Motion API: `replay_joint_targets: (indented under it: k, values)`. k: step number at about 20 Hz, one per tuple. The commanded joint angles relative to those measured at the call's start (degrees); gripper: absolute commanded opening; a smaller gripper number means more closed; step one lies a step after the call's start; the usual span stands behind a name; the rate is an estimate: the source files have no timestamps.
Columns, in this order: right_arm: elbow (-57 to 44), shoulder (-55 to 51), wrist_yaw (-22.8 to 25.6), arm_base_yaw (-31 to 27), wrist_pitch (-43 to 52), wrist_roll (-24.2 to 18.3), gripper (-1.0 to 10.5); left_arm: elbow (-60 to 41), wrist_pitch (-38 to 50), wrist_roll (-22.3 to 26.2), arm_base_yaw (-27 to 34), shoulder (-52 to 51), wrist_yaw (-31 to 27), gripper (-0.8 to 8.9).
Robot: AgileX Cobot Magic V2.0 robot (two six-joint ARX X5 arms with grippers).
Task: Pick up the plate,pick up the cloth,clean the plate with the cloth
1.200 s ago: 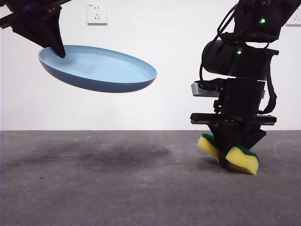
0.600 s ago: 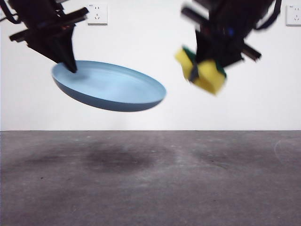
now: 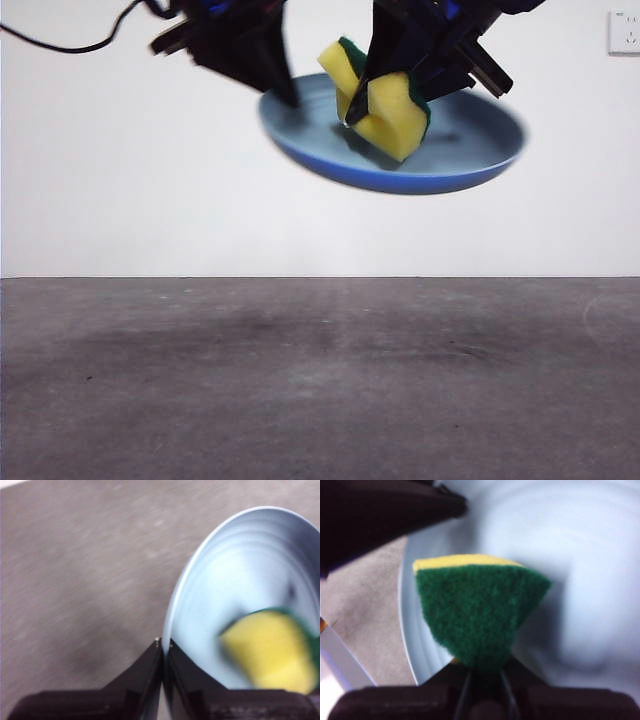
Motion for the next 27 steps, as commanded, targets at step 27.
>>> replay_joint_targets:
  k: [27]
  values:
    - [-0.1,0.4,14.2,2.6,-15.4,-5.6,-0.2,0.0,2.5,-7.0,6.5,0.0,18.8,-0.08]
